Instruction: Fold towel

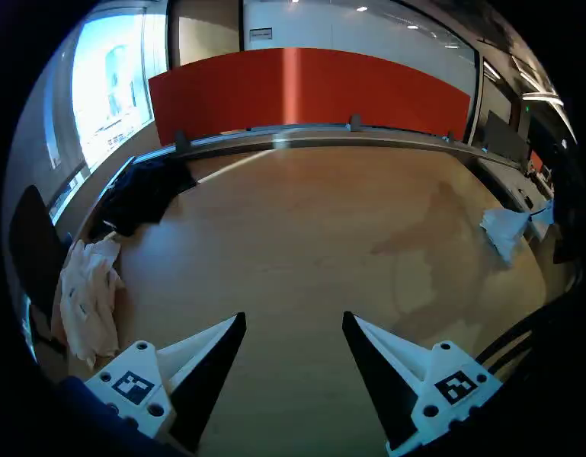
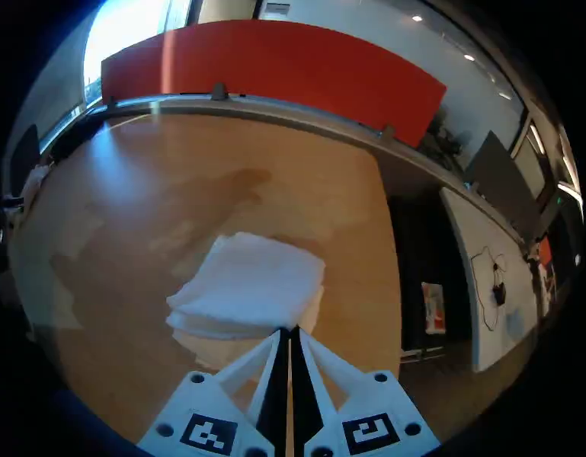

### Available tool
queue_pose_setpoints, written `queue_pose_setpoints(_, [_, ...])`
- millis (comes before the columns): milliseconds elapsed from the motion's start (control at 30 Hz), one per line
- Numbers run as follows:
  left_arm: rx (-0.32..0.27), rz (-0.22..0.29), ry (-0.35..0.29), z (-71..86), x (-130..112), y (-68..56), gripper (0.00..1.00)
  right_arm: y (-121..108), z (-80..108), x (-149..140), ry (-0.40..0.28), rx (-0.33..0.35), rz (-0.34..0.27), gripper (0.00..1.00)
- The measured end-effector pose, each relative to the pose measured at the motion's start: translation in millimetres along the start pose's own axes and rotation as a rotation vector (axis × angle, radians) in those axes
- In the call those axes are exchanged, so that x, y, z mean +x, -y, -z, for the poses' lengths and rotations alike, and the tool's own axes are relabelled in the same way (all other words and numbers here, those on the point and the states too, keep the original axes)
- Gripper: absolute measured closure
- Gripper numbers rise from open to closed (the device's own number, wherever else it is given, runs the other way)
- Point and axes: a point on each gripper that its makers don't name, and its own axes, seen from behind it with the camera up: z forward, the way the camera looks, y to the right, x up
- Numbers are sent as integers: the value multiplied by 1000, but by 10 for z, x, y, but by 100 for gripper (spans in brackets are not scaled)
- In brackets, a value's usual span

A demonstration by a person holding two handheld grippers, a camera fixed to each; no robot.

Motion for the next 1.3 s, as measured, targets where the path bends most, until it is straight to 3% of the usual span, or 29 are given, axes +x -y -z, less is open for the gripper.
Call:
queue_pose_setpoints(400, [20, 7, 8, 43, -68, 88, 6, -129, -205, -327, 82, -43, -66, 96])
queue_pose_setpoints(800, [34, 5, 17, 47, -109, 122, 6, -120, -370, -632, 149, -70, -114, 96])
queue_pose_setpoints(1300, [33, 7, 22, 26, -125, 123, 6, -109, -453, -783, 170, -102, -142, 96])
